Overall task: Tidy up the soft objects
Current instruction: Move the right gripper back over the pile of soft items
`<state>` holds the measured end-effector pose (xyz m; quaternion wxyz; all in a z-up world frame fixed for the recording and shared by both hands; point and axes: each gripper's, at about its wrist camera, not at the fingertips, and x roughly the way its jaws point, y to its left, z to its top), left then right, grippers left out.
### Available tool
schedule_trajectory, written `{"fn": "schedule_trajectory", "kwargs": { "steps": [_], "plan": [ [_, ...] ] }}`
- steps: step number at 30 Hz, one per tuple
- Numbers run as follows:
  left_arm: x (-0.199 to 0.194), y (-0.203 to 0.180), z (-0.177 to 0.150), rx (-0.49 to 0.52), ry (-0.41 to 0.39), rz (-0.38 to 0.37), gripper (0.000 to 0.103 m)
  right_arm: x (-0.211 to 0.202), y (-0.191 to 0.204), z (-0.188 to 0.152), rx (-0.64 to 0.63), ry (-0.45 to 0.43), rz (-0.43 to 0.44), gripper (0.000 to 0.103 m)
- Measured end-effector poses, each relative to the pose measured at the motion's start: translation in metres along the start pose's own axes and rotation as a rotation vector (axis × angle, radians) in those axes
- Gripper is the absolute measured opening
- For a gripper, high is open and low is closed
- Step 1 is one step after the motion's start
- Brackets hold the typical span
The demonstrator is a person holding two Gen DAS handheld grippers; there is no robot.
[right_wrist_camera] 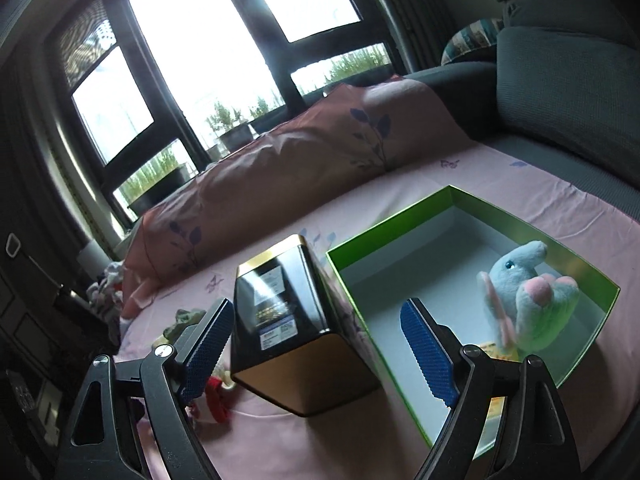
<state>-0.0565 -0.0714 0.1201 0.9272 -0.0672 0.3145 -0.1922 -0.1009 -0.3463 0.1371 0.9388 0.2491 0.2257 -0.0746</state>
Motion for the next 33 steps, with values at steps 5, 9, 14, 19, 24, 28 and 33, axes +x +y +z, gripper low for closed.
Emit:
{"fn": "schedule_trajectory", "kwargs": {
  "steps": [5,9,14,19,24,28,33],
  "plan": [
    [0.027,0.036,-0.004,-0.090,0.088,0.148,0.091,0.019,0.040,-0.017,-0.096,0.080,0.019,0.086],
    [0.028,0.049,-0.001,-0.088,0.095,0.128,0.090,0.024,0.064,-0.027,-0.122,0.084,0.060,0.086],
    [0.016,0.055,0.001,-0.083,0.035,0.133,0.090,0.031,0.090,-0.044,-0.226,0.089,0.030,0.089],
    [0.017,0.059,0.003,-0.080,0.041,0.158,0.090,0.026,0.108,-0.051,-0.313,0.086,0.012,0.089],
    [0.013,0.067,0.005,-0.083,0.030,0.183,0.090,0.023,0.120,-0.055,-0.341,0.091,0.039,0.089],
    [0.012,0.081,0.007,-0.136,0.040,0.175,0.090,0.024,0.133,-0.062,-0.371,0.105,0.065,0.089],
    [0.008,0.094,0.009,-0.172,0.047,0.207,0.090,0.031,0.148,-0.074,-0.393,0.149,0.096,0.089]
  ]
}}
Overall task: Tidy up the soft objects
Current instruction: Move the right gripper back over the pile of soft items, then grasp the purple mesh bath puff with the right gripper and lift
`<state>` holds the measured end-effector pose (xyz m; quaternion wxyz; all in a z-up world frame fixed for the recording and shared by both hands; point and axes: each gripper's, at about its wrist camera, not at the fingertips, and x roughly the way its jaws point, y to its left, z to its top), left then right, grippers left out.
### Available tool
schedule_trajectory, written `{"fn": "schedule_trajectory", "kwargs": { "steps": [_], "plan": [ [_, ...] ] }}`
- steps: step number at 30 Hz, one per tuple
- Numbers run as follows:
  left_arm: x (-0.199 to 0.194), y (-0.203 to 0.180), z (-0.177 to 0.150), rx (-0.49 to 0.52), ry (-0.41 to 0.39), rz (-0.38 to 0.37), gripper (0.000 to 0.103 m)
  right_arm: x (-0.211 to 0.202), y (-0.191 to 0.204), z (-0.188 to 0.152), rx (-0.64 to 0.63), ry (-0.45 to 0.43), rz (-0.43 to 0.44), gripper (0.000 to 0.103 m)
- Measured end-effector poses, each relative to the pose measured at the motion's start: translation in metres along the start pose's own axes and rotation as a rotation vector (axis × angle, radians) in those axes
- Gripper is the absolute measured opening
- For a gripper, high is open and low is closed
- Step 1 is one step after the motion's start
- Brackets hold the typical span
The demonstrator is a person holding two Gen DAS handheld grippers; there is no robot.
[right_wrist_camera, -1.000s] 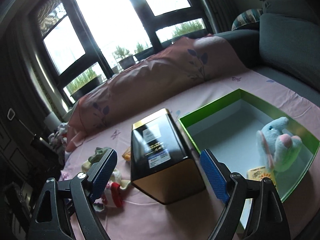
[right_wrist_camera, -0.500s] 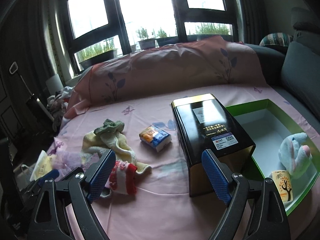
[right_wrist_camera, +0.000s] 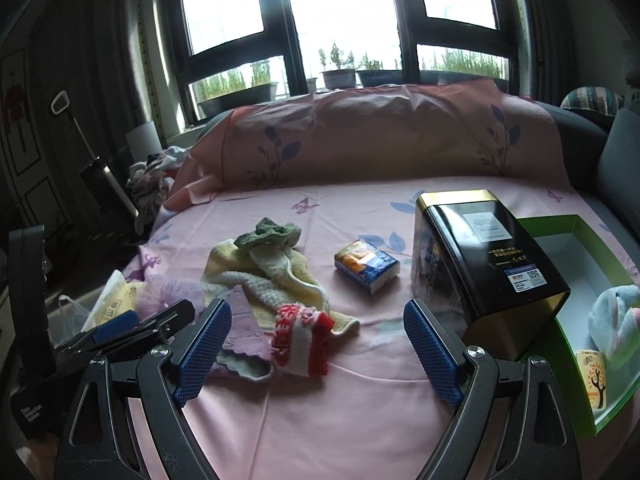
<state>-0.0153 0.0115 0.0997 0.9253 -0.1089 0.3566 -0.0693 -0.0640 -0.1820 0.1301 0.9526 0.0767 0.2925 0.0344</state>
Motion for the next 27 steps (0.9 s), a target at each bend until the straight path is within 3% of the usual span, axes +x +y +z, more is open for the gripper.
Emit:
{"fn": "schedule_trajectory", "kwargs": {
  "steps": [8,13,17,21,25,27],
  "plan": [
    [0.009,0.028,0.001,-0.067,0.098,0.054,0.087,0.027,0.020,0.001,0.043,0.133,0.119,0.089],
    [0.023,0.041,-0.001,-0.113,0.194,0.038,0.084,0.055,0.030,0.024,0.090,0.301,0.221,0.089],
    [0.034,0.043,-0.006,-0.129,0.259,0.019,0.080,0.084,0.044,0.034,0.062,0.390,0.219,0.088],
    [0.043,0.047,-0.009,-0.132,0.307,0.014,0.077,0.119,0.066,0.031,0.008,0.496,0.252,0.067],
    [0.056,0.058,-0.012,-0.195,0.381,-0.038,0.070,0.157,0.089,0.024,-0.076,0.605,0.243,0.067],
    [0.056,0.066,-0.012,-0.226,0.390,-0.017,0.061,0.166,0.092,0.023,-0.060,0.632,0.212,0.067]
  ]
}}
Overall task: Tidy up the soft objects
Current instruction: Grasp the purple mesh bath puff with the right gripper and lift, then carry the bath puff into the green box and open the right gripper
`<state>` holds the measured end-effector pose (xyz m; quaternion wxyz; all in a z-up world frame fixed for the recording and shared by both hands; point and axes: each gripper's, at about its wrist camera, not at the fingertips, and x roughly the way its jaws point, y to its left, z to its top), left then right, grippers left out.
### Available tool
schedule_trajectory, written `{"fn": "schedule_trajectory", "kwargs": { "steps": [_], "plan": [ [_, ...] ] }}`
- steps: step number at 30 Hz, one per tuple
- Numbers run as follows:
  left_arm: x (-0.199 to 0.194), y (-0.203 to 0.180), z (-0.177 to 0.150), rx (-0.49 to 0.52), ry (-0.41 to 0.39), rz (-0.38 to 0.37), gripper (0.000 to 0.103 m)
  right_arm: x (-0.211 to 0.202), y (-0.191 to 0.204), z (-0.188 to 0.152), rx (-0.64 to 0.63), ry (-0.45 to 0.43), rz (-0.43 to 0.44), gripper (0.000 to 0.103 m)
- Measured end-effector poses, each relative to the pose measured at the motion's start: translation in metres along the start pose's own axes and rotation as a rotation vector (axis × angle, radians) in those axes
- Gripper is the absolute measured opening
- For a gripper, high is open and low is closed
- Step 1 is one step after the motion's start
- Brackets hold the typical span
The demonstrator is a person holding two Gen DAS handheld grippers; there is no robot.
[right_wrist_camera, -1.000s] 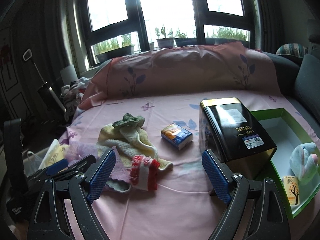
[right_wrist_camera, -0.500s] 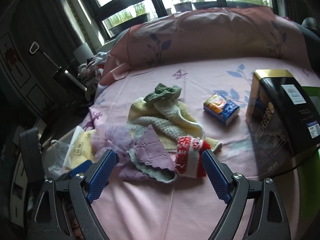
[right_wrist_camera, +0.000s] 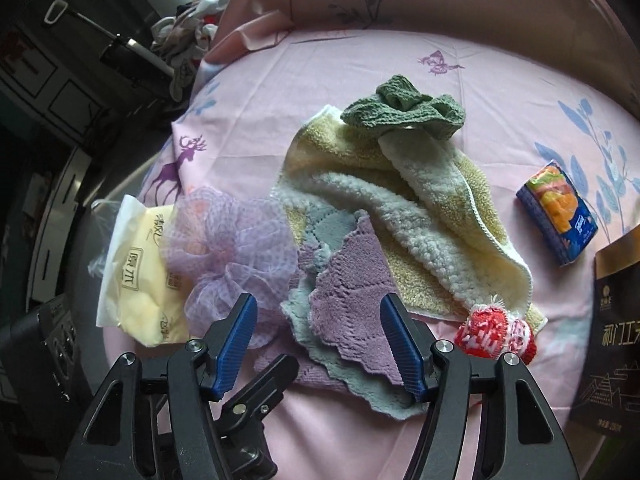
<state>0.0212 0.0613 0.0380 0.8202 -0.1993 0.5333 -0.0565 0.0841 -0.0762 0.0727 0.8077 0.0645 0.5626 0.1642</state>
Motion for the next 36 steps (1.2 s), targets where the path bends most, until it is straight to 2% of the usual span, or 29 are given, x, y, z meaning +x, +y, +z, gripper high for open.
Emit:
{"fn": "schedule_trajectory", "kwargs": {
  "steps": [3,6,9,13,15,17,19,21,24,27,31,34,36],
  "plan": [
    [-0.015,0.008,0.001,-0.029,-0.052,-0.007,0.061,-0.010,0.008,0.005,-0.024,-0.061,0.068,0.067],
    [-0.021,0.013,0.003,-0.052,-0.064,-0.033,0.061,-0.017,0.017,0.016,-0.039,-0.097,0.124,0.067],
    [-0.014,0.019,0.004,-0.089,-0.038,-0.023,0.061,0.001,0.030,0.028,-0.058,-0.064,0.145,0.067],
    [-0.010,0.023,0.006,-0.088,-0.028,0.010,0.057,0.038,0.036,0.036,-0.068,0.001,0.119,0.066],
    [-0.008,0.025,0.008,-0.095,-0.021,0.016,0.053,0.055,0.035,0.035,-0.065,0.043,0.143,0.046],
    [-0.008,0.026,0.009,-0.100,-0.028,0.024,0.049,0.065,0.034,0.030,-0.082,0.060,0.160,0.032],
    [-0.008,0.025,0.009,-0.092,-0.030,0.039,0.047,0.065,0.031,0.026,-0.091,0.028,0.152,0.025],
    [-0.010,0.023,0.007,-0.092,-0.039,0.050,0.047,0.058,0.026,0.021,-0.086,0.009,0.199,0.016],
    [-0.018,0.015,0.004,-0.050,-0.071,0.060,0.045,0.036,0.017,0.012,-0.070,-0.029,0.273,0.014],
    [-0.038,-0.004,-0.003,0.027,-0.165,0.011,0.044,0.007,0.009,0.000,-0.066,-0.078,0.316,0.014],
    [-0.056,-0.034,-0.016,0.135,-0.264,-0.046,0.044,-0.041,-0.001,-0.018,-0.066,-0.197,0.326,0.014],
    [-0.066,-0.053,-0.030,0.204,-0.303,-0.081,0.044,-0.072,-0.011,-0.036,-0.056,-0.268,0.314,0.014],
    [-0.070,-0.065,-0.038,0.233,-0.312,-0.121,0.044,-0.086,-0.016,-0.047,-0.049,-0.306,0.270,0.014]
  ]
}}
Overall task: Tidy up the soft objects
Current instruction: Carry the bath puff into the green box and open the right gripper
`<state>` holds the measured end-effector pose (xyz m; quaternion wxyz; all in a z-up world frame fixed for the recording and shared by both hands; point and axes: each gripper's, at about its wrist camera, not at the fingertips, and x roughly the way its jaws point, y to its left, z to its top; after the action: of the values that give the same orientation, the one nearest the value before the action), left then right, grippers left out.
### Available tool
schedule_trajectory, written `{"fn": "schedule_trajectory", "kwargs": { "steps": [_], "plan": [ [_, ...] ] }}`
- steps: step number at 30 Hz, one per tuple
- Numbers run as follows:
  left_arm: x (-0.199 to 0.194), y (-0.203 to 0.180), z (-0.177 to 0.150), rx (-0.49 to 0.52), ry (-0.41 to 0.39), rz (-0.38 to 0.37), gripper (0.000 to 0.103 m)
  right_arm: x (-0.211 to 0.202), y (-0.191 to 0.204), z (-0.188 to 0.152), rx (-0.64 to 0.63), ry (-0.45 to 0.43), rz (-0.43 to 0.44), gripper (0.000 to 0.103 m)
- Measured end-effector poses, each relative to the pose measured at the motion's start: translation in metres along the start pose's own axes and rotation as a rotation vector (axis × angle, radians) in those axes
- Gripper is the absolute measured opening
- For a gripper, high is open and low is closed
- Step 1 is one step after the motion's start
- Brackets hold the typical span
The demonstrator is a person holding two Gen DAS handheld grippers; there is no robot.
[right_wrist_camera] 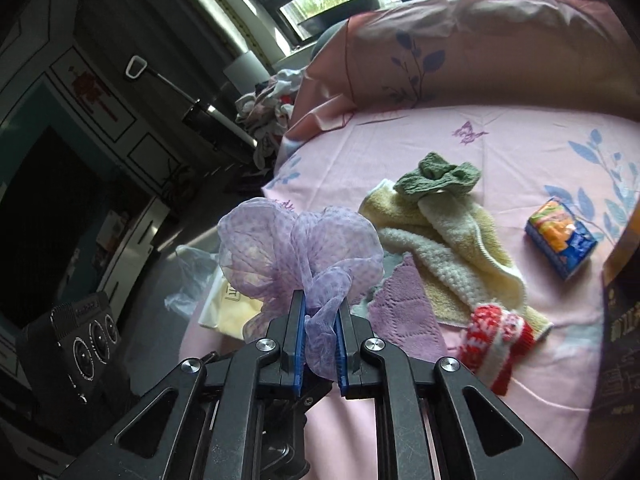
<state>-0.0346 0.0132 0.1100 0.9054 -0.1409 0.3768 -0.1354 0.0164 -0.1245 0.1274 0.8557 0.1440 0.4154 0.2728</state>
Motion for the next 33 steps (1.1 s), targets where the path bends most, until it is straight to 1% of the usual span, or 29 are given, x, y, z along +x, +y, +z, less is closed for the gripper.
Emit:
{"fn": "schedule_trajectory", "kwargs": {
  "steps": [1,3,6,7,12,16,18,21,24,26,28,31,33],
  "plan": [
    [0.001,-0.009,0.000,0.004,0.003,-0.017,0.044,-0.010,-0.002,-0.004,0.000,-0.018,-0.023,0.014],
    [0.000,-0.027,-0.003,0.023,0.003,-0.048,0.043,-0.028,-0.006,-0.012,0.013,-0.049,-0.038,0.014],
    [-0.006,-0.057,-0.006,0.086,-0.015,-0.092,0.043,-0.062,-0.014,-0.024,0.018,-0.136,-0.085,0.014],
    [-0.007,-0.066,-0.006,0.106,-0.022,-0.105,0.043,-0.072,-0.017,-0.027,0.025,-0.160,-0.088,0.014],
    [-0.019,-0.117,-0.010,0.198,-0.066,-0.125,0.043,-0.122,-0.037,-0.032,0.064,-0.263,-0.098,0.014],
    [-0.018,-0.157,-0.007,0.258,-0.073,-0.151,0.043,-0.154,-0.063,-0.035,0.121,-0.339,-0.113,0.014],
    [-0.011,-0.176,-0.003,0.279,-0.061,-0.173,0.043,-0.171,-0.080,-0.037,0.161,-0.382,-0.117,0.014],
    [0.003,-0.207,-0.002,0.311,-0.028,-0.229,0.044,-0.196,-0.108,-0.044,0.241,-0.450,-0.133,0.014],
    [0.017,-0.242,-0.009,0.380,-0.011,-0.241,0.044,-0.219,-0.131,-0.053,0.313,-0.499,-0.184,0.014],
    [0.026,-0.264,-0.015,0.420,0.002,-0.253,0.044,-0.231,-0.148,-0.060,0.362,-0.530,-0.195,0.014],
    [0.036,-0.281,-0.020,0.445,0.021,-0.274,0.044,-0.244,-0.164,-0.068,0.402,-0.564,-0.208,0.014],
    [0.047,-0.303,-0.028,0.489,0.039,-0.296,0.044,-0.261,-0.185,-0.081,0.449,-0.613,-0.253,0.014],
    [0.055,-0.316,-0.032,0.514,0.056,-0.309,0.044,-0.269,-0.201,-0.089,0.496,-0.639,-0.258,0.014]
  ]
}}
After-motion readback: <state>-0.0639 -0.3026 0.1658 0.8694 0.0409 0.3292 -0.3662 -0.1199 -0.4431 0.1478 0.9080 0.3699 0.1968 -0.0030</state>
